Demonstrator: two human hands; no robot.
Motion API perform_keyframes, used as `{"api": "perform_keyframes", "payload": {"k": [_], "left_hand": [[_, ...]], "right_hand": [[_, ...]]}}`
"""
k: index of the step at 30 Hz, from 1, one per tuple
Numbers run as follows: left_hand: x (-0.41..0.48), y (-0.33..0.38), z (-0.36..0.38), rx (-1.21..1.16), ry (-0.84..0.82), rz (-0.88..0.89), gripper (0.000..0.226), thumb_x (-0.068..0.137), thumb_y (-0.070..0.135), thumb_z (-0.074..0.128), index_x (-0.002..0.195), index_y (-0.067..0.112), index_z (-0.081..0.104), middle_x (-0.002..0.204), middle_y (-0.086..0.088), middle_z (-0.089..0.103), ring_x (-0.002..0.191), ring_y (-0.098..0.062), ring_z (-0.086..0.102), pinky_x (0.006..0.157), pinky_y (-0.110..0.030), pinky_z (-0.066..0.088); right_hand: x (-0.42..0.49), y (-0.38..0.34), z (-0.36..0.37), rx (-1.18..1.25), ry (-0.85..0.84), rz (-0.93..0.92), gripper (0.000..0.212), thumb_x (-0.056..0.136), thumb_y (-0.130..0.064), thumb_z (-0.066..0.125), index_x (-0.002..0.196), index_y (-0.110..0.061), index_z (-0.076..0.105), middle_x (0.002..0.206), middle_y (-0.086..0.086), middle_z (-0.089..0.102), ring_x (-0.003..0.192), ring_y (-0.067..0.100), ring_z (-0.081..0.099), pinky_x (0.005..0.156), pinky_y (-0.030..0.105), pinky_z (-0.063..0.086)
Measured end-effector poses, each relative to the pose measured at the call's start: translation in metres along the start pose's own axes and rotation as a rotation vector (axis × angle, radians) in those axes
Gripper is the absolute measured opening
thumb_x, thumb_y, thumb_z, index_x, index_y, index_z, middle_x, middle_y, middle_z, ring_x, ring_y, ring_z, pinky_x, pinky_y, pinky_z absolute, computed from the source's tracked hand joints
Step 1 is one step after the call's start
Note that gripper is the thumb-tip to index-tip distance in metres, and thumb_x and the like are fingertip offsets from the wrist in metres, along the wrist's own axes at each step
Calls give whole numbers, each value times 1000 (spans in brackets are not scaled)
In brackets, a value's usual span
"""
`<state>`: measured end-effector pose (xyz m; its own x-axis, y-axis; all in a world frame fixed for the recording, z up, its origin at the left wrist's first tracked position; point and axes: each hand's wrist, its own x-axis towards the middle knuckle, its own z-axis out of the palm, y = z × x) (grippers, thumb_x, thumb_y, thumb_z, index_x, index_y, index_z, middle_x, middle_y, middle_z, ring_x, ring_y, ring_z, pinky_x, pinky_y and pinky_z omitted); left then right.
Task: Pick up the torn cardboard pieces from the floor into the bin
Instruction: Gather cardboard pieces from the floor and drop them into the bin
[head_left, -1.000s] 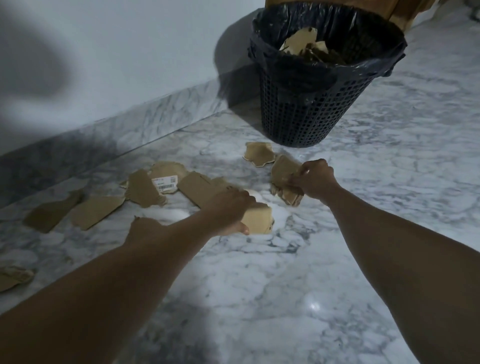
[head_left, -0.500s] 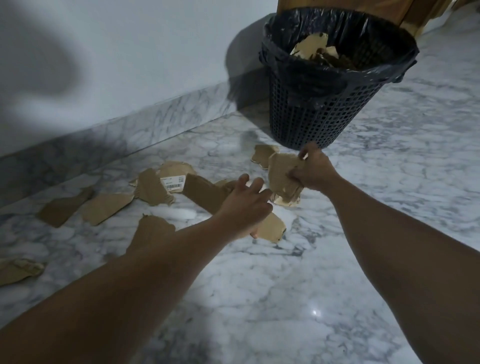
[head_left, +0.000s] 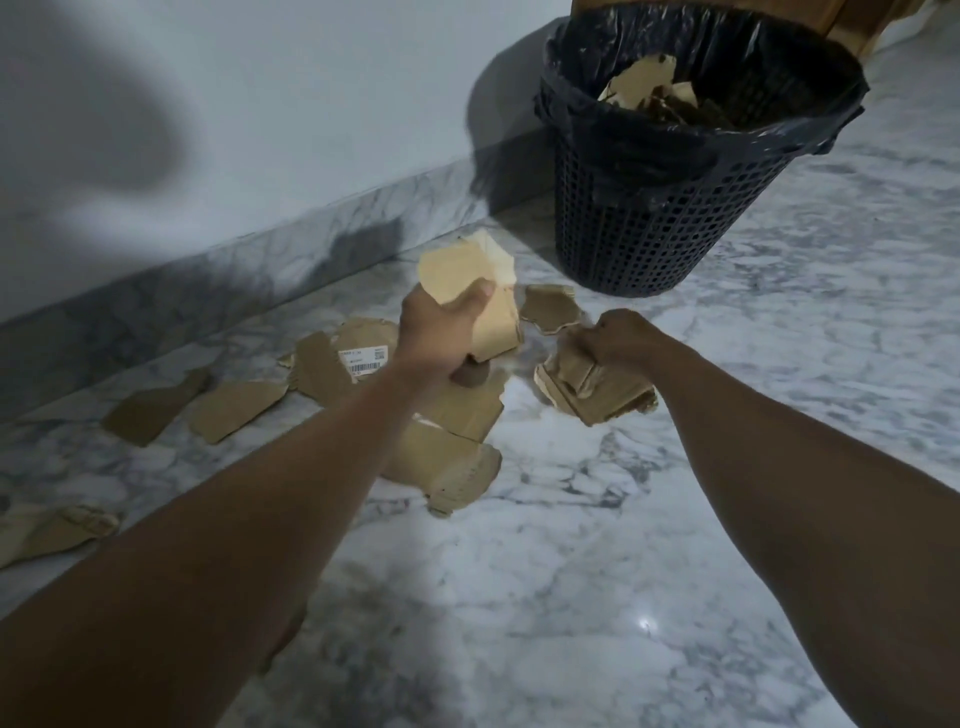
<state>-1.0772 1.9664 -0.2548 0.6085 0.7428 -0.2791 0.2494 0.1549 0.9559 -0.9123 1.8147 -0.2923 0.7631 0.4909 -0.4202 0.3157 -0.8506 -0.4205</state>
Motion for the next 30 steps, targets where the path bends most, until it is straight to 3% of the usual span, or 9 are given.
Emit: {"api": "perform_keyframes", "payload": {"k": [3, 5, 8, 13, 18, 21, 25, 28, 30], "left_hand": [[-6, -5, -39, 379, -288, 71, 41, 78, 34, 82, 107, 14, 61, 89, 0, 66, 74, -20, 67, 53, -26, 49], [-20, -28, -57, 789, -387, 56, 61, 73, 34, 86, 121, 19, 50, 104, 8, 61, 89, -10, 60, 66, -19, 45], [-33, -67, -77, 996, -472, -42, 97, 73, 33, 86, 149, 21, 26, 143, -5, 46, 126, -25, 48, 84, -28, 37], [-29, -86, -80, 1153, -456, 42, 92, 68, 43, 86, 143, 18, 40, 139, -7, 52, 123, -26, 52, 86, -31, 43], [-35, -75, -78, 1535, -400, 135, 93, 62, 68, 78, 132, 17, 45, 132, -7, 38, 125, -32, 38, 98, -50, 37], [-41, -62, -80, 1509, -465, 92, 88, 64, 65, 79, 130, 19, 44, 131, -4, 45, 123, -30, 42, 98, -47, 35], [-35, -59, -80, 996, -584, -21, 73, 67, 44, 87, 126, 20, 52, 122, 2, 61, 108, -18, 59, 89, -35, 51], [-11, -61, -65, 932, -421, 131, 50, 72, 42, 84, 111, 19, 62, 101, 7, 67, 94, -12, 64, 75, -27, 49], [2, -64, -49, 1051, -298, 209, 51, 76, 43, 80, 116, 16, 61, 112, -4, 61, 106, -22, 59, 82, -36, 48]], "right_hand": [[-6, 0, 19, -88, -107, 75, 123, 50, -74, 77, 144, -9, 30, 145, 18, 35, 132, 40, 41, 101, 49, 45], [-5, 5, 31, -157, -57, 55, 116, 54, -52, 91, 141, -11, 25, 139, 18, 35, 129, 42, 40, 97, 50, 45], [1, 6, 38, -76, -23, 103, 119, 57, -36, 95, 143, -10, 17, 137, 19, 36, 125, 40, 44, 91, 46, 47], [6, 0, 34, -45, -51, 160, 85, 52, -36, 95, 122, -6, 57, 122, 16, 60, 113, 36, 58, 86, 39, 52], [1, -8, 38, -205, -50, 222, 108, 55, -49, 94, 139, -8, 39, 140, 17, 28, 123, 39, 39, 97, 43, 46], [0, -6, 38, -90, -58, 224, 118, 50, -42, 97, 141, -9, 29, 134, 14, 40, 120, 37, 49, 93, 42, 49], [-1, -1, 31, 280, -23, 234, 68, 78, -23, 82, 123, -16, 31, 112, 8, 41, 100, 27, 47, 69, 31, 47], [3, -7, 28, 340, 25, 100, 85, 66, -21, 91, 130, -14, 35, 112, 7, 48, 102, 29, 56, 80, 42, 55], [6, -15, 30, 537, 59, 77, 85, 57, -17, 96, 122, -13, 41, 114, 12, 58, 98, 29, 64, 83, 46, 59]]}}
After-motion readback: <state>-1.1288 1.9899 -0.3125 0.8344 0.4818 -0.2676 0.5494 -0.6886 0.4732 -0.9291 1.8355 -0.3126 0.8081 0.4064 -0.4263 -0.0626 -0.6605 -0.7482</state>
